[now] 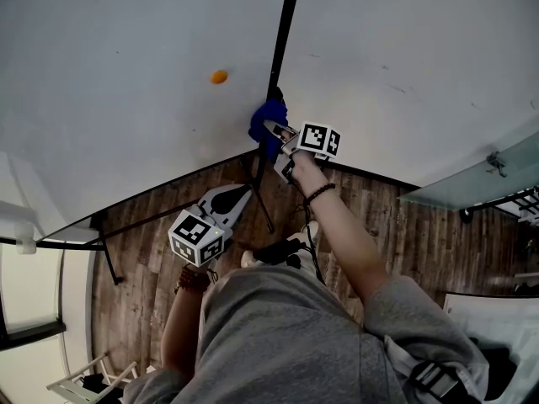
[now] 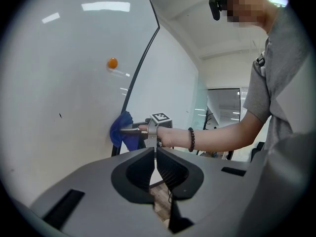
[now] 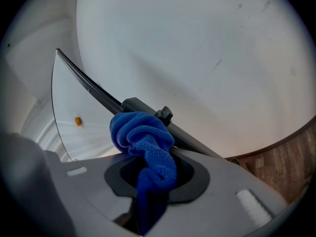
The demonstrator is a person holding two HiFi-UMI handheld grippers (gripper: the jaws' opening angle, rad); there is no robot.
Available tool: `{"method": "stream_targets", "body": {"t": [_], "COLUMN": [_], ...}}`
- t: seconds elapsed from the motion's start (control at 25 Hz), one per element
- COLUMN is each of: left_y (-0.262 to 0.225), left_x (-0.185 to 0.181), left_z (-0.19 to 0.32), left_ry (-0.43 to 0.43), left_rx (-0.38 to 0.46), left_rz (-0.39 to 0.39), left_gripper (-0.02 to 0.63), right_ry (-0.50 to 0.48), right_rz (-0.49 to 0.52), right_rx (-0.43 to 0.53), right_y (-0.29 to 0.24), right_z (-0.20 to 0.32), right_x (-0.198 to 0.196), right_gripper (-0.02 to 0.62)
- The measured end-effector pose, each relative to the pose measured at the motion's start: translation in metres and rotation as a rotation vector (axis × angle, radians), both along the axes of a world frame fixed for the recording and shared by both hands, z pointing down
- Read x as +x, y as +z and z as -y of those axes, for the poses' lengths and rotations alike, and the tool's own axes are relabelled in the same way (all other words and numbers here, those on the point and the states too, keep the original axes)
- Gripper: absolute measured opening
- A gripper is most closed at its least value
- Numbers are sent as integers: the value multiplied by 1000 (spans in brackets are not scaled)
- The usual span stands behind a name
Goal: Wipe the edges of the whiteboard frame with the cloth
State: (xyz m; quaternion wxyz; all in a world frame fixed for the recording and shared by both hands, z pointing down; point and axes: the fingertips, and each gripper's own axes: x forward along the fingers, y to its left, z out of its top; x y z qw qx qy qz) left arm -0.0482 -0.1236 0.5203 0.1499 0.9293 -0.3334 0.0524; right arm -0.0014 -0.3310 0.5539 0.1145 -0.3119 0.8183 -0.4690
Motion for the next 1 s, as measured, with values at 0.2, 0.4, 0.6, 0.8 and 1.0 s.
{"method": "stream_targets", "body": {"t": [0.2,0.4,0.6,0.8,1.0], "left_y": [2,4,5,7,7], "left_x": [-2,-2,-7,-10,-9], "left_z": [1,2,4,8,12], "left_ry": [-7,-15,-30,-35,-31], "left_rx": [-3,-7,-10,-15,-17], "left_rz": [0,-5,-6,-4,-2], "left_gripper": [20,20,20,20,20], "right_ry": [1,3,-1,-3,-6], "right_rz": [-7,-9,-11,-11,-10], "right_rx": [-11,-30,-43,-56,-73], "right_y": [6,17,26,33,42], "right_z": [1,2,3,4,4], "right_x": [-1,0,0,0,0], "right_gripper": [107,107,107,107,107]}}
